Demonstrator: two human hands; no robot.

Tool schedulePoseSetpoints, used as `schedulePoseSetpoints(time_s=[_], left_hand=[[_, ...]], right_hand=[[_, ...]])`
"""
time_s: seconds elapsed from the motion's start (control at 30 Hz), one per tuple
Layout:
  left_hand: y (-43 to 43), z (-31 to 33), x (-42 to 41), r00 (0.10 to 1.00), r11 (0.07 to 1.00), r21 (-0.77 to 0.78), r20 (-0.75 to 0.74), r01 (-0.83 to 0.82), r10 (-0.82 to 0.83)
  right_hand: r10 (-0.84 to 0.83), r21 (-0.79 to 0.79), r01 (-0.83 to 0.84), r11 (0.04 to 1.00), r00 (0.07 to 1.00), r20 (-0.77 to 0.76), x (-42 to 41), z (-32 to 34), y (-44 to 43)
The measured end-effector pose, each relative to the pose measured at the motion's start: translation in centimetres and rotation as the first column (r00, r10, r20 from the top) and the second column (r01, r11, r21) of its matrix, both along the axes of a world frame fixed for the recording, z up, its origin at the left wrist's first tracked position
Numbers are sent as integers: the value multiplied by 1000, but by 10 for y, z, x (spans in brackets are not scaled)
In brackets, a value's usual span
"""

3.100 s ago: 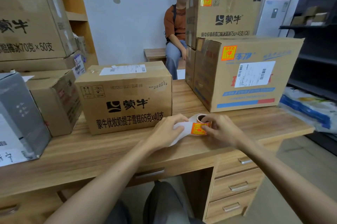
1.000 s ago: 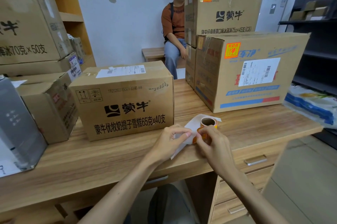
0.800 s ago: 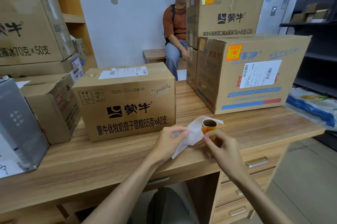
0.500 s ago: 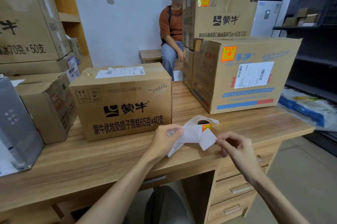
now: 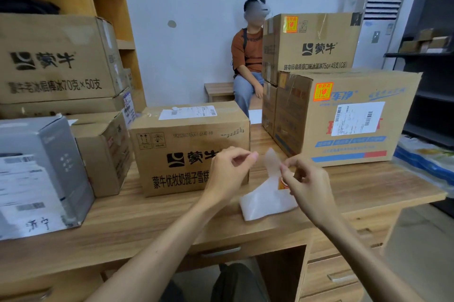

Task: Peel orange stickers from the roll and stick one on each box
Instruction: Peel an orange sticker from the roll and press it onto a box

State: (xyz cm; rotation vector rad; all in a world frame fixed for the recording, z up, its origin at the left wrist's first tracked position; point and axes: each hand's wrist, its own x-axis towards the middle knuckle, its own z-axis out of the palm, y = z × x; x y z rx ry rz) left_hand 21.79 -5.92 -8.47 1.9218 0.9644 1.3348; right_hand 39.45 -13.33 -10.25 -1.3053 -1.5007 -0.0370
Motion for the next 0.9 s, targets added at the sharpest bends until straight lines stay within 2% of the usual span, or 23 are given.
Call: schedulePoseSetpoints(time_s=[0.17, 0.3, 0.43, 0.6, 0.67, 0.73, 0.83, 0.9], left_hand=[[-13, 21, -30, 997, 995, -74, 19, -70, 71], [-15, 24, -52, 986, 981, -113, 22, -159, 163], [-17, 27, -68, 970, 969, -78, 47, -235, 239], [-15, 30, -99, 962, 961, -86, 49, -262, 267], [-13, 31, -115, 960, 959, -105, 67, -264, 271], [-11, 32, -130, 973, 971, -116, 75, -209, 218], [-8, 33, -152, 994, 991, -87, 38, -97, 101], [-4, 33, -163, 997, 995, -63, 21, -73, 74]], right_hand=[[-41, 120, 10, 993, 964, 262, -46, 3, 25], [-184, 303, 41, 952, 869, 459, -81, 6, 31], [-307, 436, 72, 897, 811, 497, -107, 9, 36], [-211, 424, -28, 905, 837, 505, -120, 11, 37], [-159, 408, -60, 911, 862, 481, -122, 12, 37], [-75, 346, -71, 936, 917, 391, -124, 14, 39], [141, 119, -144, 982, 989, 33, -129, 21, 49], [260, -1, -266, 964, 945, -201, -133, 28, 60]])
